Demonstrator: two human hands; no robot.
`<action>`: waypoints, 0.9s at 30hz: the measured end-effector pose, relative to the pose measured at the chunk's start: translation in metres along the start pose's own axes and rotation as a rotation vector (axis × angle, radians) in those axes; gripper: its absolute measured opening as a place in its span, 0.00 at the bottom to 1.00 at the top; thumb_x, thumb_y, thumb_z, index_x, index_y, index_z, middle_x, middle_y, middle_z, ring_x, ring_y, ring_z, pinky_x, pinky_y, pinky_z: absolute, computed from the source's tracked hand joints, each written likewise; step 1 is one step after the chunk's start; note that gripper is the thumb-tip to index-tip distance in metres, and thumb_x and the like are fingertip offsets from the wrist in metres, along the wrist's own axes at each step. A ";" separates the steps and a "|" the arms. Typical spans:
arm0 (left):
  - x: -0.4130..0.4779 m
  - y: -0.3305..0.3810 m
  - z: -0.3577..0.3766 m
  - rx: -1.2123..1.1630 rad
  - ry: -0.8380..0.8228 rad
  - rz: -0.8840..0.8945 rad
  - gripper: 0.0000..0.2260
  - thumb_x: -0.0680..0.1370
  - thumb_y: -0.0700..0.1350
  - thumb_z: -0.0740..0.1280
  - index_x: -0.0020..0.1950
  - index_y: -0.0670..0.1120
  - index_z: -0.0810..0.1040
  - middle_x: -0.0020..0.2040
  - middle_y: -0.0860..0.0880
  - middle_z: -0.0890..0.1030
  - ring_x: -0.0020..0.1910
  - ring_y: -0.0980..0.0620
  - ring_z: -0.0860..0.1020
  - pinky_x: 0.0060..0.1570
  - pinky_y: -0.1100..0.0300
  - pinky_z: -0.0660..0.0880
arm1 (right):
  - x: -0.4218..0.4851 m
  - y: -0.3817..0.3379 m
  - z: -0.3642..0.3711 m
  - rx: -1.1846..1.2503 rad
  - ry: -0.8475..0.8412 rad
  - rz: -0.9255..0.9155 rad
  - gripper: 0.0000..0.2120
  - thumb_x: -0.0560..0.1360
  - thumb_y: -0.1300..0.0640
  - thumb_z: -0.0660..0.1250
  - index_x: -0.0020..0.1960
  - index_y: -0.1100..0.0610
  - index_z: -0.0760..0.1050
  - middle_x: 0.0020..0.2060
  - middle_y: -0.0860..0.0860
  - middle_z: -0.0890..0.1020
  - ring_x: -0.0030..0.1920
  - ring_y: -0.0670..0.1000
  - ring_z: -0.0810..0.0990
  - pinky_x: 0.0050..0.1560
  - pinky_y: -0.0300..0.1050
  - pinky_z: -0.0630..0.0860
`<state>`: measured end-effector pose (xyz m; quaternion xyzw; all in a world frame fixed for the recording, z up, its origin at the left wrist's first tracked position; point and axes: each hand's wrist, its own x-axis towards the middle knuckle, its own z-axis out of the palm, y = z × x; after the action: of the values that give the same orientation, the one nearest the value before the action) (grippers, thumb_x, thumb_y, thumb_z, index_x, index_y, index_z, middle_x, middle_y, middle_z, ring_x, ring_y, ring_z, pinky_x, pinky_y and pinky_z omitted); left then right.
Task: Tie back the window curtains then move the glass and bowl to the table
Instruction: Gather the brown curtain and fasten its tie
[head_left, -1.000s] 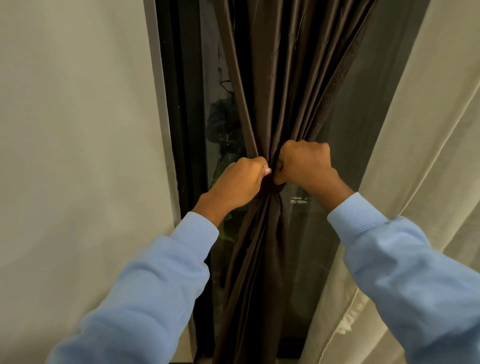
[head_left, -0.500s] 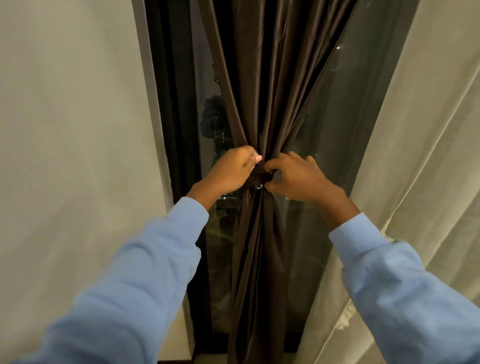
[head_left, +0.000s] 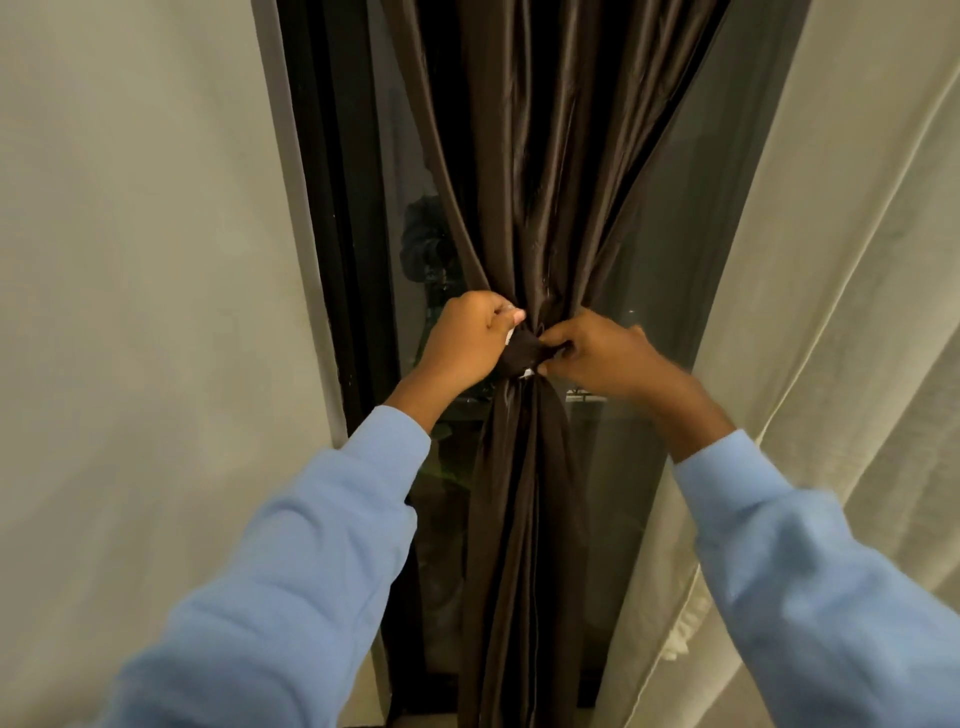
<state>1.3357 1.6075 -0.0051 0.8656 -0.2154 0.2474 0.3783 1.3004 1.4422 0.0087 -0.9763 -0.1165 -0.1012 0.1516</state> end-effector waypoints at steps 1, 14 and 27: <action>0.000 0.002 0.000 -0.011 0.000 -0.014 0.11 0.79 0.46 0.64 0.39 0.44 0.78 0.30 0.55 0.73 0.31 0.60 0.72 0.32 0.64 0.64 | -0.005 0.001 0.012 0.068 0.115 0.035 0.09 0.75 0.50 0.70 0.55 0.42 0.81 0.50 0.46 0.75 0.57 0.51 0.76 0.60 0.57 0.71; -0.001 0.006 0.005 0.121 0.032 -0.129 0.11 0.82 0.48 0.60 0.48 0.44 0.79 0.42 0.47 0.80 0.44 0.48 0.79 0.41 0.57 0.70 | -0.049 -0.043 0.094 1.656 0.192 0.370 0.10 0.81 0.58 0.64 0.57 0.59 0.81 0.47 0.54 0.86 0.41 0.50 0.85 0.40 0.43 0.81; 0.001 0.005 -0.007 0.141 -0.099 -0.185 0.10 0.81 0.49 0.60 0.47 0.46 0.79 0.44 0.47 0.80 0.50 0.45 0.79 0.58 0.43 0.73 | -0.017 -0.053 0.112 2.423 -0.028 0.467 0.07 0.76 0.55 0.69 0.45 0.59 0.78 0.36 0.50 0.81 0.32 0.44 0.80 0.31 0.35 0.78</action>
<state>1.3318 1.6094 0.0020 0.9174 -0.1349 0.1831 0.3267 1.2885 1.5243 -0.0856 -0.2043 0.0406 0.1119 0.9716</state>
